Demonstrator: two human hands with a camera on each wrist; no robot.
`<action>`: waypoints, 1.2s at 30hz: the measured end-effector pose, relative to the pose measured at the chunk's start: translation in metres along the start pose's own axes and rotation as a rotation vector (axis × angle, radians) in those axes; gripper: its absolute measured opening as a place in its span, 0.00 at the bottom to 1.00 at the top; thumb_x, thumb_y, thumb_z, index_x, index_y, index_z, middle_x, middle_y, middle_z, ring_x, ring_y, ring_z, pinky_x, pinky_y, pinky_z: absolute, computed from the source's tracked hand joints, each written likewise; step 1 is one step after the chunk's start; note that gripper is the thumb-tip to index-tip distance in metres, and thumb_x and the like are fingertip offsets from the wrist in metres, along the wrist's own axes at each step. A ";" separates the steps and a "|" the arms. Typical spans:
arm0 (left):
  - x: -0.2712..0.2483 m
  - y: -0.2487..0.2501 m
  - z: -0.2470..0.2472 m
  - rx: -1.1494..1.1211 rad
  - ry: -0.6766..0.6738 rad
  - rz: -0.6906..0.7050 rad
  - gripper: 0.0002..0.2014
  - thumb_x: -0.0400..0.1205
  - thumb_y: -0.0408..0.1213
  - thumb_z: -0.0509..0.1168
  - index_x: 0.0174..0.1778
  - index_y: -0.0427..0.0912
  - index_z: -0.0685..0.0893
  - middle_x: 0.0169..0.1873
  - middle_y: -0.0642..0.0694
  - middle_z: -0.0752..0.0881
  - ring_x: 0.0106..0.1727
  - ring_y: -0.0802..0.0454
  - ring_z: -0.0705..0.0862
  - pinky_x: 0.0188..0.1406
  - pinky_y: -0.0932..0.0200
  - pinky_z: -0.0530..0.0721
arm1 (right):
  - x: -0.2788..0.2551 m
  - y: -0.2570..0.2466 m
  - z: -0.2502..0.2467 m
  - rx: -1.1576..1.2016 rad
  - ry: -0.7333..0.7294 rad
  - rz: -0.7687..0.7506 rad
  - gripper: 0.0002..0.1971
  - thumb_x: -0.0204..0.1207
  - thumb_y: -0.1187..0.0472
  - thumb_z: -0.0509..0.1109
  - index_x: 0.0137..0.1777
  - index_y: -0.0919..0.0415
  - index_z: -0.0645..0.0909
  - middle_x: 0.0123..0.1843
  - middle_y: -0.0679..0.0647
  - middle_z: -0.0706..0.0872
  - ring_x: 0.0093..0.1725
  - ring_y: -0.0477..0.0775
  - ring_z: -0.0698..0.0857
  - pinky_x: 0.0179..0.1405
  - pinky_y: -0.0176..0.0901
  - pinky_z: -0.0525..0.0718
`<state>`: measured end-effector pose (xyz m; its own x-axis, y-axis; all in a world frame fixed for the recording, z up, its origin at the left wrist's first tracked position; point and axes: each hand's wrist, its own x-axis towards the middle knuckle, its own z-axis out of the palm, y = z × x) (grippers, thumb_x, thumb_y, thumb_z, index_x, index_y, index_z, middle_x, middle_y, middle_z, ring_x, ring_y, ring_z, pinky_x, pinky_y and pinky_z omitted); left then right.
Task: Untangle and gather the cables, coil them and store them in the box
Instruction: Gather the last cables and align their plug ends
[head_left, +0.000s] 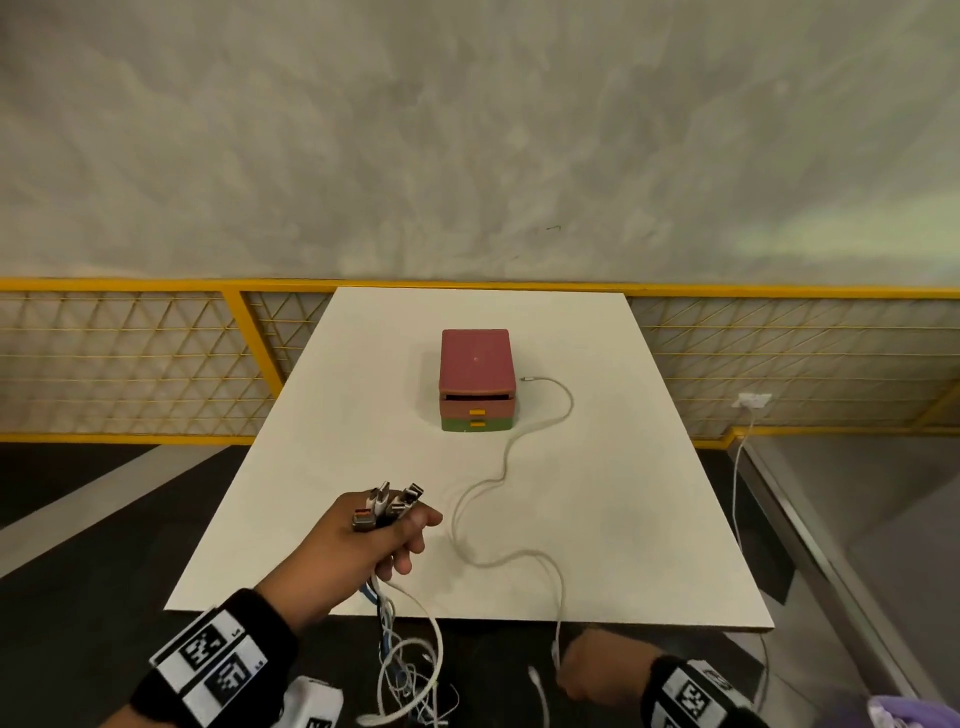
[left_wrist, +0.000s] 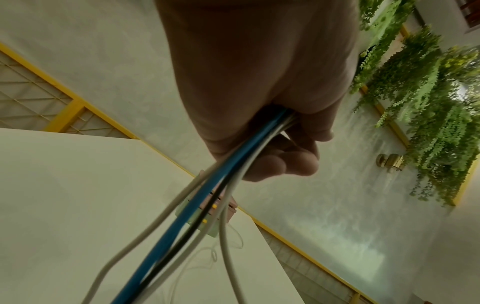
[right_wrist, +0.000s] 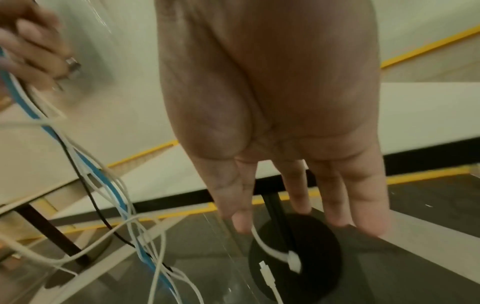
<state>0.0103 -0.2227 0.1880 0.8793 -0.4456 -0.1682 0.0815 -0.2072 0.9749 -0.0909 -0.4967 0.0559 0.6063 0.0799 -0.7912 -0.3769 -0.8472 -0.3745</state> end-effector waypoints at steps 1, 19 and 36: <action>0.000 0.000 0.001 0.006 -0.007 -0.002 0.11 0.77 0.43 0.68 0.46 0.44 0.93 0.31 0.44 0.87 0.30 0.50 0.85 0.27 0.58 0.79 | 0.006 0.003 0.006 0.011 0.002 0.018 0.20 0.82 0.59 0.57 0.66 0.70 0.81 0.68 0.67 0.83 0.69 0.67 0.80 0.70 0.51 0.78; 0.018 0.004 0.027 -0.213 0.065 -0.005 0.23 0.72 0.51 0.71 0.53 0.36 0.90 0.46 0.35 0.93 0.52 0.38 0.92 0.56 0.44 0.88 | -0.030 -0.032 -0.040 0.147 0.469 -0.395 0.11 0.76 0.63 0.69 0.53 0.50 0.90 0.49 0.41 0.90 0.47 0.35 0.87 0.56 0.27 0.82; 0.022 0.047 0.065 -0.716 -0.067 -0.419 0.21 0.85 0.50 0.62 0.54 0.33 0.87 0.51 0.35 0.92 0.53 0.38 0.92 0.56 0.42 0.87 | -0.103 -0.126 -0.101 1.740 0.393 -0.845 0.06 0.69 0.76 0.65 0.41 0.69 0.83 0.42 0.69 0.89 0.39 0.61 0.90 0.43 0.51 0.91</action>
<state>0.0030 -0.2990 0.2206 0.6821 -0.5102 -0.5239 0.6942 0.2265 0.6832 -0.0355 -0.4510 0.2332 0.9706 -0.1906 -0.1467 0.0297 0.7002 -0.7133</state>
